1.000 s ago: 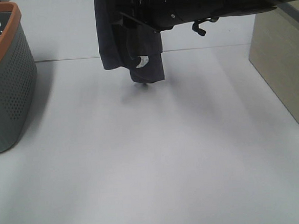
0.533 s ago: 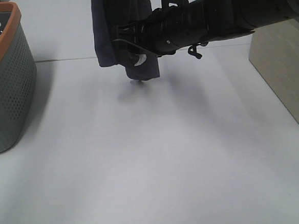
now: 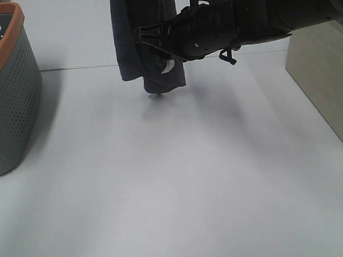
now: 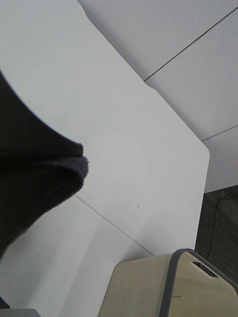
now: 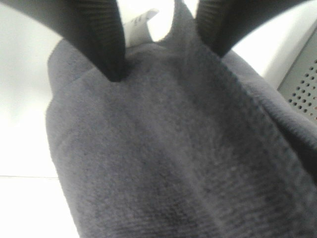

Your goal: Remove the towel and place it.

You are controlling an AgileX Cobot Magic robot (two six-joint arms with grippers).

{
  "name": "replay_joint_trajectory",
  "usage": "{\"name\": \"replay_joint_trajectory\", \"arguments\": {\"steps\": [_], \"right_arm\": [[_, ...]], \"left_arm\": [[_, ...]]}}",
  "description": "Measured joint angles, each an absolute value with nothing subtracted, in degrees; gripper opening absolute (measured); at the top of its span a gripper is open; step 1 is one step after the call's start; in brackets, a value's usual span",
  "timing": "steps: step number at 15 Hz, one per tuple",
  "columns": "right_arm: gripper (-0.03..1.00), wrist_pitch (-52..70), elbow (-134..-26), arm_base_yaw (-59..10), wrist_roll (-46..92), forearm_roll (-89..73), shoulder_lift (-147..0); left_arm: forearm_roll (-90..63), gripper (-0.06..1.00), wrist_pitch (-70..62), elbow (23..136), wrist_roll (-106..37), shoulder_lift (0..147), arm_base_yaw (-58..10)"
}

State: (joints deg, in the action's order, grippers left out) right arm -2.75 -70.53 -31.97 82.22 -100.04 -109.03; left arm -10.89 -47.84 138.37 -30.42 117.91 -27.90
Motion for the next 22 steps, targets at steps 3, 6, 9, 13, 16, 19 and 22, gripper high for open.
{"name": "replay_joint_trajectory", "arguments": {"steps": [3, 6, 9, 13, 16, 19, 22], "right_arm": [[0.30, -4.2, -69.4, -32.0, 82.3, -99.5, -107.1], [0.25, -6.7, -67.5, -32.0, 83.2, -98.0, -105.9], [0.02, -10.4, -65.8, -32.0, 85.6, -97.9, -105.9], [0.02, -10.8, -65.4, -32.0, 89.9, -97.9, -101.1], [0.02, -10.8, -65.1, -32.0, 91.5, -97.9, -99.1], [0.02, -11.2, -61.2, -32.0, 96.4, -97.9, -95.7], [0.02, -13.8, -59.6, -32.0, 105.9, -97.9, -92.1]], "left_arm": [[-10.9, 0.00, -47.8, 138.4, -30.4, 117.9, -27.9], [-10.9, 0.00, -47.8, 138.4, -30.4, 117.9, -27.9], [-10.9, 0.00, -47.8, 138.4, -30.4, 117.9, -27.9], [-10.9, 0.00, -48.9, 138.4, -30.4, 117.9, -27.9], [-10.2, 0.00, -52.0, 138.4, -30.4, 117.9, -27.9], [-4.4, 0.00, -53.6, 138.4, -30.4, 117.9, -27.9], [5.0, 0.00, -53.9, 138.4, -30.7, 118.5, -27.9]]}}
